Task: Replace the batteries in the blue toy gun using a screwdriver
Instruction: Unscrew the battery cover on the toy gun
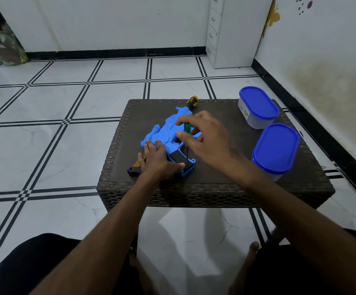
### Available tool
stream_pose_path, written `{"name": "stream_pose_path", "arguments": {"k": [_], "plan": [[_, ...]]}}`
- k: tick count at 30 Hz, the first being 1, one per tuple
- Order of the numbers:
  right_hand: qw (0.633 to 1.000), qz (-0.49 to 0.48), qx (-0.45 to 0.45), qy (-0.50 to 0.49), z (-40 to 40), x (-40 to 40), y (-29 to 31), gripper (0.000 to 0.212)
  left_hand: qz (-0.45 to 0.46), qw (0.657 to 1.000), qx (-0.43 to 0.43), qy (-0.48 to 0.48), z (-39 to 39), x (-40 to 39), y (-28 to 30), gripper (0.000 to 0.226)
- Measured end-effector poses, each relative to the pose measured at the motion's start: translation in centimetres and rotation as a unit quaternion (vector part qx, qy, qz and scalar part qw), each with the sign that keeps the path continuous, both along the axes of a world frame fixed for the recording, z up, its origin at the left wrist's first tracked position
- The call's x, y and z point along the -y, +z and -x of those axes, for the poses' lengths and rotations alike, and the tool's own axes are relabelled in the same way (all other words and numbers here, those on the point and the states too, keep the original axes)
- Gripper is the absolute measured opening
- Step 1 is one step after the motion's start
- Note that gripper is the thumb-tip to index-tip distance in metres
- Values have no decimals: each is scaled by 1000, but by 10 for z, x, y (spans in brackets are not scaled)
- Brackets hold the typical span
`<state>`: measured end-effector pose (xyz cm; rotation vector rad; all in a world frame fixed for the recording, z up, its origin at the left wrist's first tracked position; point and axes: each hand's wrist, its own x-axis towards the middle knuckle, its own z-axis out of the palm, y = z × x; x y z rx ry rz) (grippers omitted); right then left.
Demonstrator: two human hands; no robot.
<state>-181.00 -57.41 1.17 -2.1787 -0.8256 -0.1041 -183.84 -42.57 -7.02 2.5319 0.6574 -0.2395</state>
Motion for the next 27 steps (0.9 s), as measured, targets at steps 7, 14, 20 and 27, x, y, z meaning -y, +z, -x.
{"name": "stream_pose_path", "arguments": {"k": [7,14,20,27], "plan": [[999,12,34,-10,5,1,3,31,1,1000,-2,-1,0,0,0,116],[1000,-12,4,-9,4,7,2,29,-3,1000,-7,-1,0,1,1,115],[999,-44,0,-19,3,13,1,28,2,1000,-8,-3,0,1,2,115],[998,-51,3,-22,0,15,0,30,-3,1000,-11,-3,0,1,3,115]]}}
